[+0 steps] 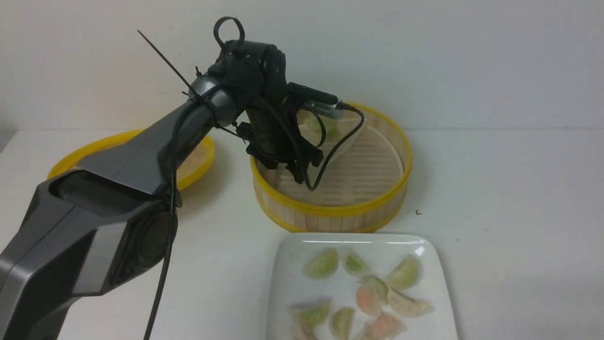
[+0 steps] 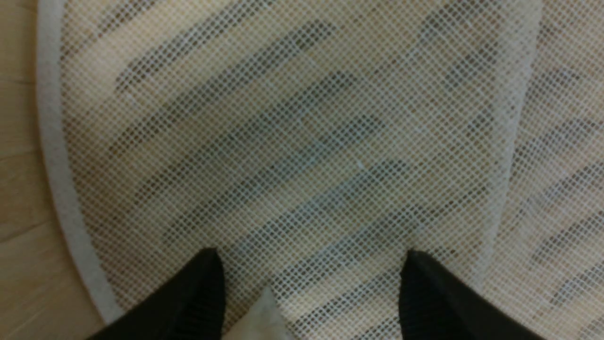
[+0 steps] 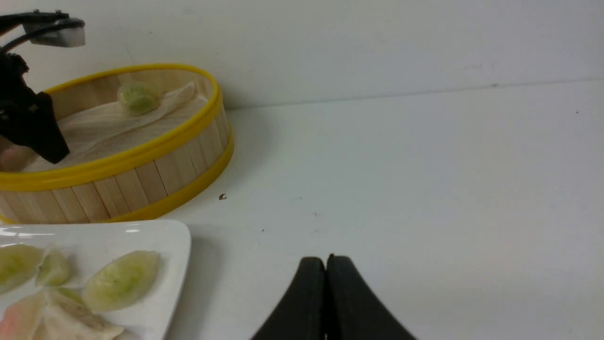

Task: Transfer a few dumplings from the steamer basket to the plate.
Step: Use the left arm to grab a dumpling from the steamer

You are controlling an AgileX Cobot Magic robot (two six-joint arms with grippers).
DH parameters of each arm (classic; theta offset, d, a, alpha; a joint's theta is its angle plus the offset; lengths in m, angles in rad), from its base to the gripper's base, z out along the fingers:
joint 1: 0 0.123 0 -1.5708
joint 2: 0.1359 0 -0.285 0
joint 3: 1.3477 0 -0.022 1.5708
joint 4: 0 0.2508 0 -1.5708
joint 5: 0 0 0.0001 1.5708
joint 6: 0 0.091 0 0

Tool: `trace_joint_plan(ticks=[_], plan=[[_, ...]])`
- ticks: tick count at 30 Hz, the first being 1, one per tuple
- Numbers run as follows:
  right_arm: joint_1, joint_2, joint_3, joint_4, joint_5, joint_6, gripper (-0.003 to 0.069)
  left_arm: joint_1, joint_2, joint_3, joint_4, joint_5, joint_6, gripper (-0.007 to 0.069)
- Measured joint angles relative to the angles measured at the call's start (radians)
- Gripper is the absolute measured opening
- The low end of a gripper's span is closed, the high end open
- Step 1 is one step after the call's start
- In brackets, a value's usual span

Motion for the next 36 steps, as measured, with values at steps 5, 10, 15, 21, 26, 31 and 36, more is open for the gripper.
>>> trace_joint_plan(ticks=[5,10,15,21,26,31,36], plan=[[0.0,0.0,0.0,0.0,0.0,0.0,-0.0015,-0.001,-0.016,0.005,0.017,0.001,-0.006,0.0456],[0.0,0.0,0.0,0.0,0.0,0.0,-0.0015,-0.001,-0.061,0.006,0.028,0.003,-0.007,0.042],[0.0,0.0,0.0,0.0,0.0,0.0,-0.0015,-0.002,-0.096,0.006,0.028,0.003,-0.007,0.0386],[0.0,0.0,0.0,0.0,0.0,0.0,-0.0015,-0.004,-0.086,0.073,0.036,0.004,-0.015,0.0383],[0.0,0.0,0.0,0.0,0.0,0.0,-0.0015,-0.005,-0.081,0.107,0.049,0.001,-0.017,0.0383],[0.0,0.0,0.0,0.0,0.0,0.0,-0.0015,-0.005,-0.081,0.108,0.049,0.0,-0.021,0.0382],[0.0,0.0,0.0,0.0,0.0,0.0,-0.0015,-0.005,-0.081,0.108,0.041,0.0,-0.037,0.0318]])
